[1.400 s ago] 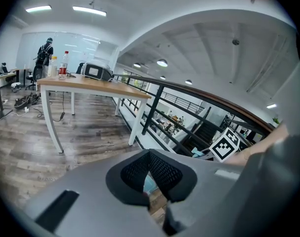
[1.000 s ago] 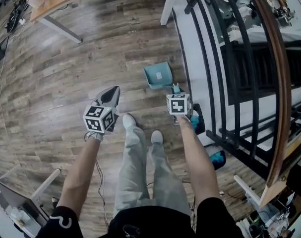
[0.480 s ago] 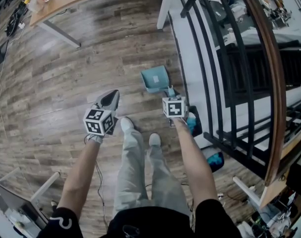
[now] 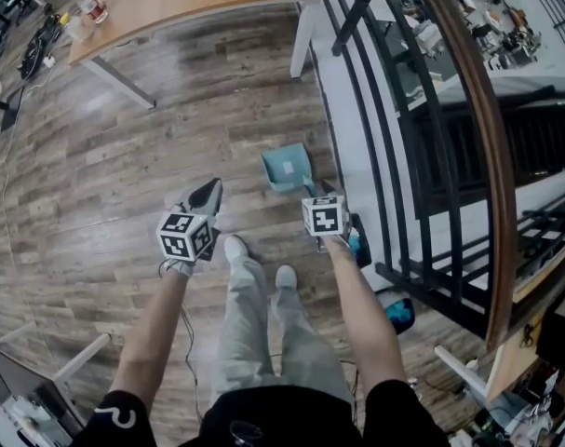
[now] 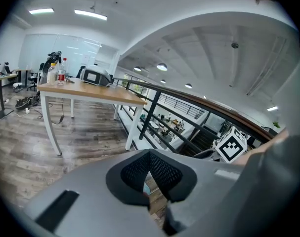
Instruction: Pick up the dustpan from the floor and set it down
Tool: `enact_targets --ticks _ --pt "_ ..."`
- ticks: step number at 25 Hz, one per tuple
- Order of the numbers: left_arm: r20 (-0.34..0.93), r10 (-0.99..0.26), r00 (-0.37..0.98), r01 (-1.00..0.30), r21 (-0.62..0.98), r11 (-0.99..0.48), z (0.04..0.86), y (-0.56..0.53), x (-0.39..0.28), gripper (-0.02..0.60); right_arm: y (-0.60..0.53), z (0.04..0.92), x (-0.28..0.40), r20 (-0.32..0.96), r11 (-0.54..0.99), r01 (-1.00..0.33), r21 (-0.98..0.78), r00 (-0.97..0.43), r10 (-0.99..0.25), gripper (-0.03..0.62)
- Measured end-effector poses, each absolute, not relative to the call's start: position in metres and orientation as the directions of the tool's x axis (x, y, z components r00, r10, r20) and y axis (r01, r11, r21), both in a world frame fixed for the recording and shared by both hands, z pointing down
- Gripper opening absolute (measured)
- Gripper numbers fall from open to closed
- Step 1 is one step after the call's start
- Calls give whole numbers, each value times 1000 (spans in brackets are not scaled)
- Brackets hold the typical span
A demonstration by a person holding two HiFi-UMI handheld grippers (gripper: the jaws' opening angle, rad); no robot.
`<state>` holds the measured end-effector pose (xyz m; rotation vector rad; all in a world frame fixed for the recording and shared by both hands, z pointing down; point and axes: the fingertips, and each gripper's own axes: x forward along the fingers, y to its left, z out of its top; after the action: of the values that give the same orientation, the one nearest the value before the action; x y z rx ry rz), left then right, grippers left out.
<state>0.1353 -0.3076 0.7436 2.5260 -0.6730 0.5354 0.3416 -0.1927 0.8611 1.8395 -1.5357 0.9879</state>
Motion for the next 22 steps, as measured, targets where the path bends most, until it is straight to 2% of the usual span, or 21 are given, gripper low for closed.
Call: enact_targets --ticks 7,18,22 --pt "430 -403 808 -558 335 -760 686 -295 133 -2 -192 786 355 758 -148 -988 -42 65 -649 172" --pt "374 -477 795 -589 290 -754 591 -268 121 -2 -175 658 359 666 -113 -993 -47 53 -744 11" --pt "346 -509 788 -604 275 -748 556 -257 108 -2 -165 622 352 629 -83 -994 -66 23 -777 -3"
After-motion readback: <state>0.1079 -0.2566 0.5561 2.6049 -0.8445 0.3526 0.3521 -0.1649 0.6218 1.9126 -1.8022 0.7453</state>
